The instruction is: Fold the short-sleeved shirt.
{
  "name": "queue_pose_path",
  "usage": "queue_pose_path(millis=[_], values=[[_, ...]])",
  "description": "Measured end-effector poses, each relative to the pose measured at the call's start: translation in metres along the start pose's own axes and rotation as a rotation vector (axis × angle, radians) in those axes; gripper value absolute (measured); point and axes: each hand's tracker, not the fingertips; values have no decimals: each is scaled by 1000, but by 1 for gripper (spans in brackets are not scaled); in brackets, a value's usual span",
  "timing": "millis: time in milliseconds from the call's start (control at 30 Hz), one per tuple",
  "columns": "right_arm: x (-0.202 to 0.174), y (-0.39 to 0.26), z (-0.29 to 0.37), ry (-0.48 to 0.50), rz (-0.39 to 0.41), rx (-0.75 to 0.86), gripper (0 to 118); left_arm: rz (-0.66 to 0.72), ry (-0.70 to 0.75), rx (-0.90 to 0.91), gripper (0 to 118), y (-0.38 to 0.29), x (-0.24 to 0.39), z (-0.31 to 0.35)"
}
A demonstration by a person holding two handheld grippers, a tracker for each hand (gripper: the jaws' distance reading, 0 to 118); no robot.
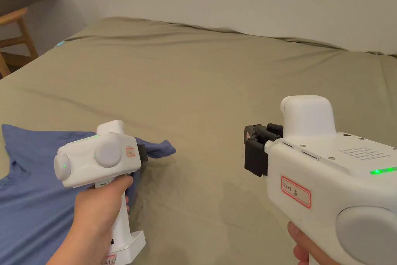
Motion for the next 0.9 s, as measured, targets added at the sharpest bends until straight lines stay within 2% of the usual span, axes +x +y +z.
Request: queue_pose_path(millis=[133,233,367,500,567,733,900], values=[[39,6,53,-142,13,46,9,-113,-92,63,8,6,76,32],[82,13,101,-248,5,89,9,-232,-195,48,8,-13,158,50],[144,21,173,-443,-4,128,9,-447,-376,-31,8,-71,291,74],[196,23,242,-601,-79,174,9,-610,-551,-144,8,-155,405,95],[213,20,269,-656,-90,185,9,-689,-611,-208,8,-199,448,106],[236,9,311,-745,-107,200,9,-840,-688,-348,8,-308,501,137],[242,-2,310,-718,-118,182,9,-953,-638,-434,8,-386,497,134]])
